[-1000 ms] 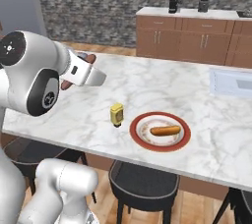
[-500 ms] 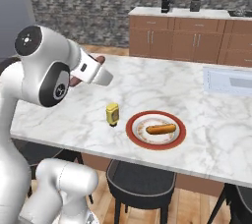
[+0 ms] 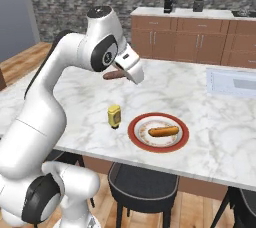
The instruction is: Move the hot dog bun to the plate on the dining table and place the condiment next to that plate. Then navigate to the fridge and take the sausage and place it on the plate as well.
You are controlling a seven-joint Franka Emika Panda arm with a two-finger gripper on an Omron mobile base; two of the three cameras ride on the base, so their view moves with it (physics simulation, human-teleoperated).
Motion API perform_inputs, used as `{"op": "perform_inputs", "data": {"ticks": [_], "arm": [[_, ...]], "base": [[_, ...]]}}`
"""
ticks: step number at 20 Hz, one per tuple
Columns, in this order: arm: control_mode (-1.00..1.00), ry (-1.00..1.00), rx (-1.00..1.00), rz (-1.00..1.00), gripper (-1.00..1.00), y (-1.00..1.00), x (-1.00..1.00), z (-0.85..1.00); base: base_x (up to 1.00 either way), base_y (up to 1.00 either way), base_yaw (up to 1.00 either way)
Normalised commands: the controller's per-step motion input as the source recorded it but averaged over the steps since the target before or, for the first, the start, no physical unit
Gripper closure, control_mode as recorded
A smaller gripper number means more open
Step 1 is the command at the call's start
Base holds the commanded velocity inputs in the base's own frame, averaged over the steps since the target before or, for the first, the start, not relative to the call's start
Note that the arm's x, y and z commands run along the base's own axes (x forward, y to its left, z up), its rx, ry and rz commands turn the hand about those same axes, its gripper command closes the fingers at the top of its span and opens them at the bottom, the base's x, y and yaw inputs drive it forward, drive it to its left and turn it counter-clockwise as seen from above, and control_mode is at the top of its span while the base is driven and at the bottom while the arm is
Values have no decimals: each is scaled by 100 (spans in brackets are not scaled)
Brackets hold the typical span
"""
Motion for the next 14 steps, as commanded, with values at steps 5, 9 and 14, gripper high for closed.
{"op": "perform_inputs", "data": {"ticks": [5, 9, 14], "arm": [[-100, 7, 1, 0, 100, -29, 11, -83], [-100, 9, 0, 0, 100, -12, 21, -84], [-100, 10, 0, 0, 100, -3, 27, -83]], "base": [[0, 0, 0], [0, 0, 0], [0, 0, 0]]}}
